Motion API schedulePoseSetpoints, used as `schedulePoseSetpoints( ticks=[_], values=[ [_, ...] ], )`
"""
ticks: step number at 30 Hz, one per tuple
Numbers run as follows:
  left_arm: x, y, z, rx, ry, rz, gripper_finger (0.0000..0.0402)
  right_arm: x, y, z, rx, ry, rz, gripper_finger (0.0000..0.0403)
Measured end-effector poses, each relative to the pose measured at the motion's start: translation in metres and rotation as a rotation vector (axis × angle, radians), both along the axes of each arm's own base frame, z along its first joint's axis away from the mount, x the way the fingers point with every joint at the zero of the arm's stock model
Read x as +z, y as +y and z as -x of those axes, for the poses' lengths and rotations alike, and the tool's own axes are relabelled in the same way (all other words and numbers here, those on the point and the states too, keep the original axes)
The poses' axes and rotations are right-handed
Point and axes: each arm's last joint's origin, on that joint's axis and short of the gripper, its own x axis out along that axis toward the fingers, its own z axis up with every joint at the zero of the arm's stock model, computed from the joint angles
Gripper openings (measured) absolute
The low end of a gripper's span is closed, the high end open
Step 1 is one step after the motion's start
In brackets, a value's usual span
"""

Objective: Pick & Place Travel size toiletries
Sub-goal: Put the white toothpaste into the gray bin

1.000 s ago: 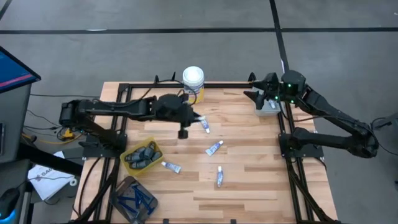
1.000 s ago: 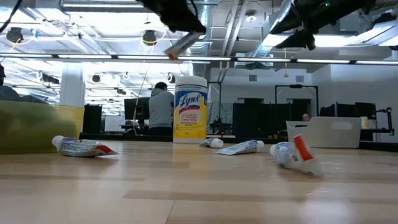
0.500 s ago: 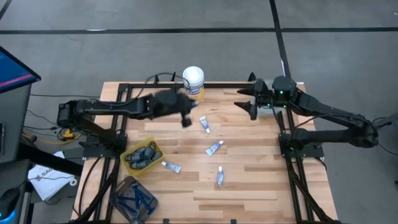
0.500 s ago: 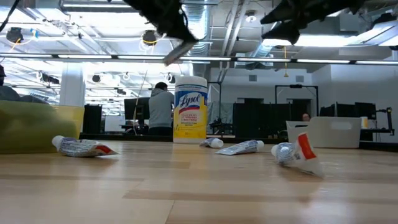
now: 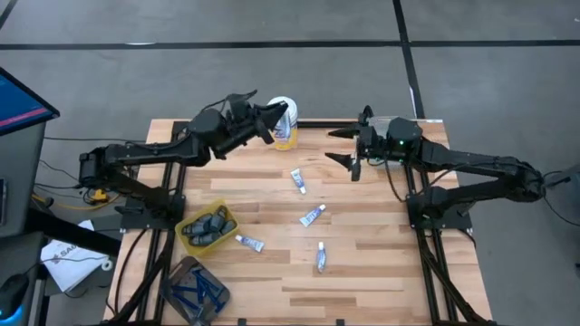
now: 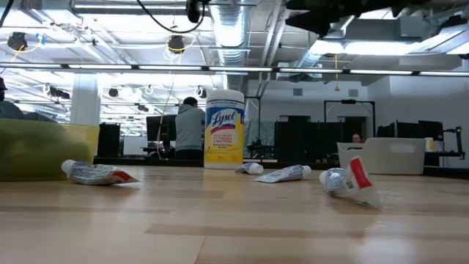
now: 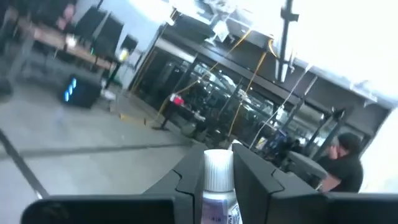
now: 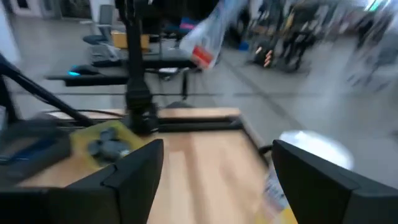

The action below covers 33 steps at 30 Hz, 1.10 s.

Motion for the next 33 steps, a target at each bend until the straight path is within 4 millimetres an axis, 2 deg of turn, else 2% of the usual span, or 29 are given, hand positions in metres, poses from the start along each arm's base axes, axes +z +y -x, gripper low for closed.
schedulePoseSetpoints(
  ticks=[6,12,21,25,33],
  values=[
    [-0.006,0.000,-0.008,0.038,-0.154,0.214,0.0056,0.003,0.011,-0.014,-0.111,-0.028,0.253,0.0291],
    [-0.014,0.005,-0.019,0.103,-0.298,0.308,0.0057,0.004,0.022,-0.026,-0.210,-0.036,0.428,0.0291],
    [-0.035,0.009,-0.042,0.066,-0.476,0.462,0.0057,-0.002,0.028,-0.034,-0.239,0.005,0.490,0.0291],
    [-0.045,0.006,-0.050,0.044,-0.482,0.501,0.0057,0.000,0.030,-0.034,-0.246,0.009,0.534,0.0291],
    [-0.045,-0.002,-0.053,-0.029,-0.508,0.546,0.0059,-0.001,0.031,-0.034,-0.253,0.077,0.715,0.0290]
  ],
)
